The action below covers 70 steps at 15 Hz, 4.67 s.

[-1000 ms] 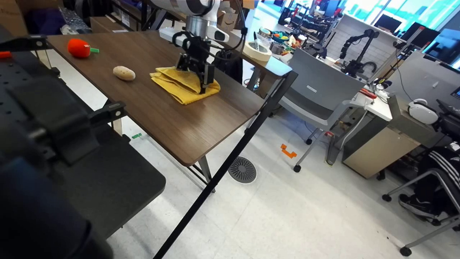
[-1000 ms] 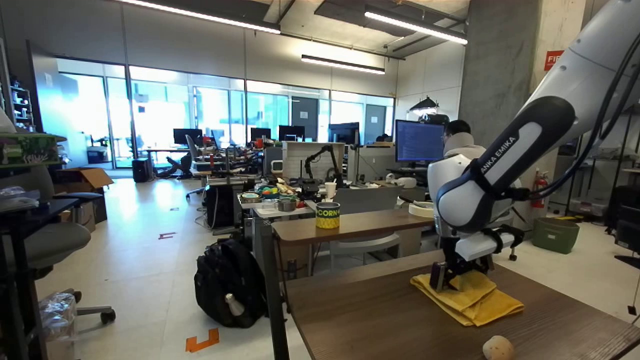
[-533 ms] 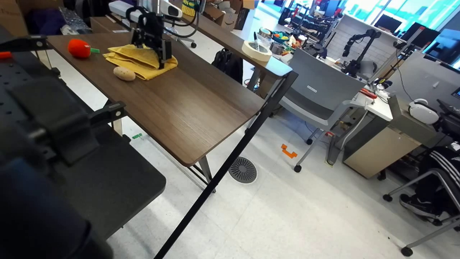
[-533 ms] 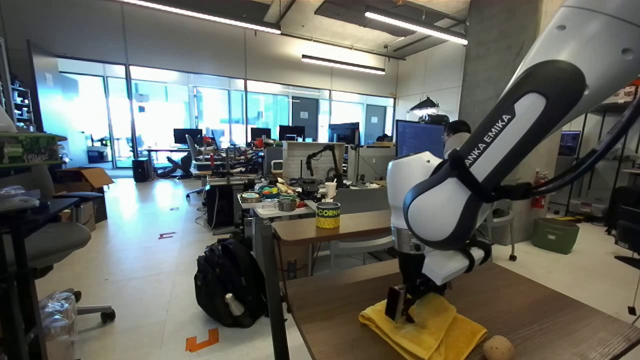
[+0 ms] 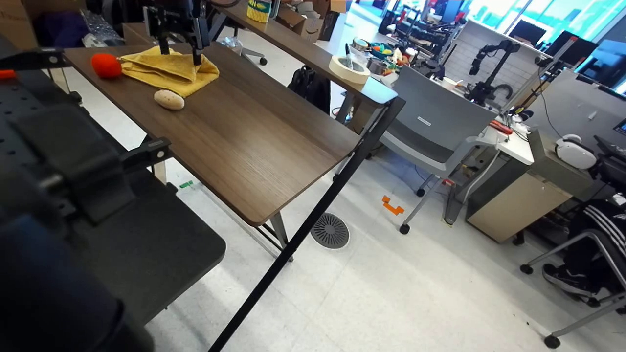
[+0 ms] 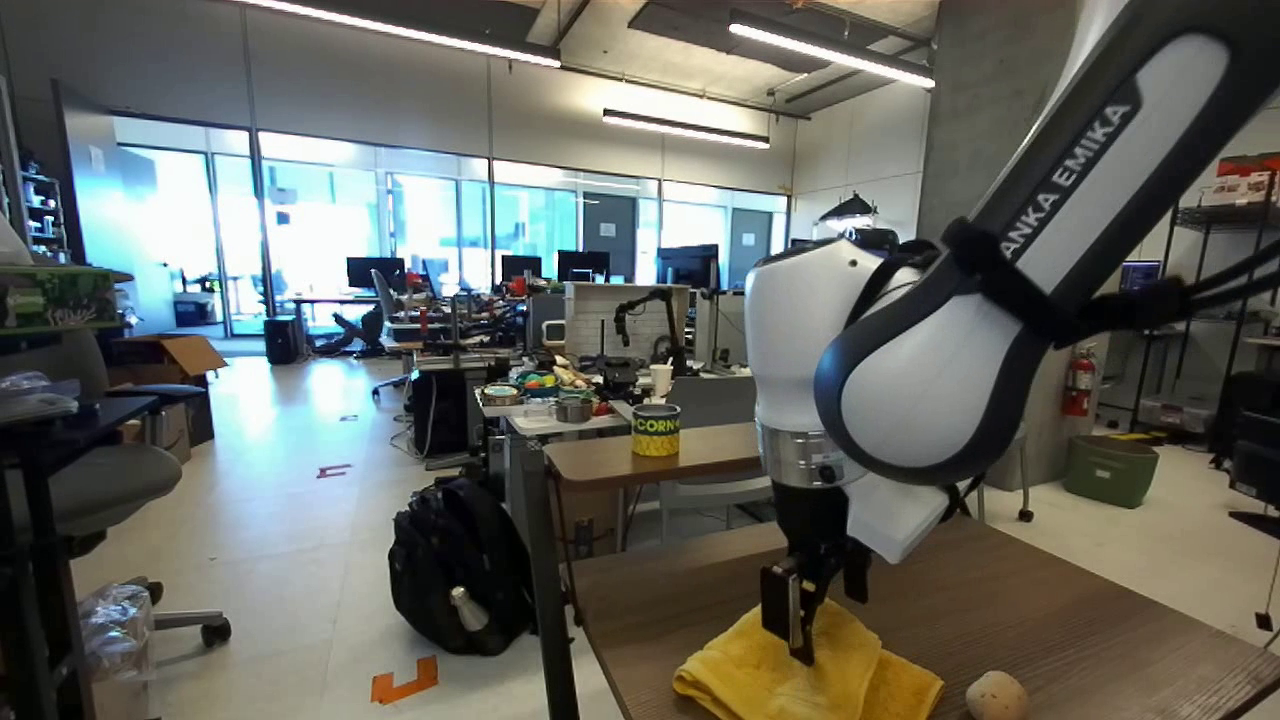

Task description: Move the two plush toys to the left and use the towel to the wipe the table

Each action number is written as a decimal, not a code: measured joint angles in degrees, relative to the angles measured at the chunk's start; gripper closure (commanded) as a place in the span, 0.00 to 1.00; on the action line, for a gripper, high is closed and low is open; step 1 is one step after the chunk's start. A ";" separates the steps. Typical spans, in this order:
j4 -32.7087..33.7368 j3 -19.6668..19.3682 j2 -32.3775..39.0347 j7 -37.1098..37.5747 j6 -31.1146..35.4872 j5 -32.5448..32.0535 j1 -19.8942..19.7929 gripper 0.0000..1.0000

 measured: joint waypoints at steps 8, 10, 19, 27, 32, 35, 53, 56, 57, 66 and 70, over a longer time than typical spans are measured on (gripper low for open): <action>-14.05 6.06 -12.59 -10.49 -0.84 -2.56 -4.17 0.00; -16.84 9.76 -12.91 -15.36 3.85 -0.56 -8.06 0.00; -25.35 13.93 -12.14 -20.73 18.17 3.06 -13.50 0.00; -24.64 16.66 -9.89 -23.10 16.93 5.52 -13.90 0.00; -21.50 18.58 -6.09 -24.23 13.65 5.81 -13.88 0.44; -19.73 18.90 -4.72 -25.06 11.62 5.96 -14.01 0.66; -9.86 4.86 -14.53 -24.74 7.44 8.95 -29.17 0.93; -3.07 0.94 -9.88 -19.30 6.32 9.00 -30.31 0.93; -0.65 -0.14 -7.91 -16.91 5.39 9.00 -30.33 0.93; 20.34 -1.79 12.22 0.03 -9.89 12.60 -29.56 0.45; 24.65 -1.50 13.87 1.10 -12.73 12.97 -29.28 0.23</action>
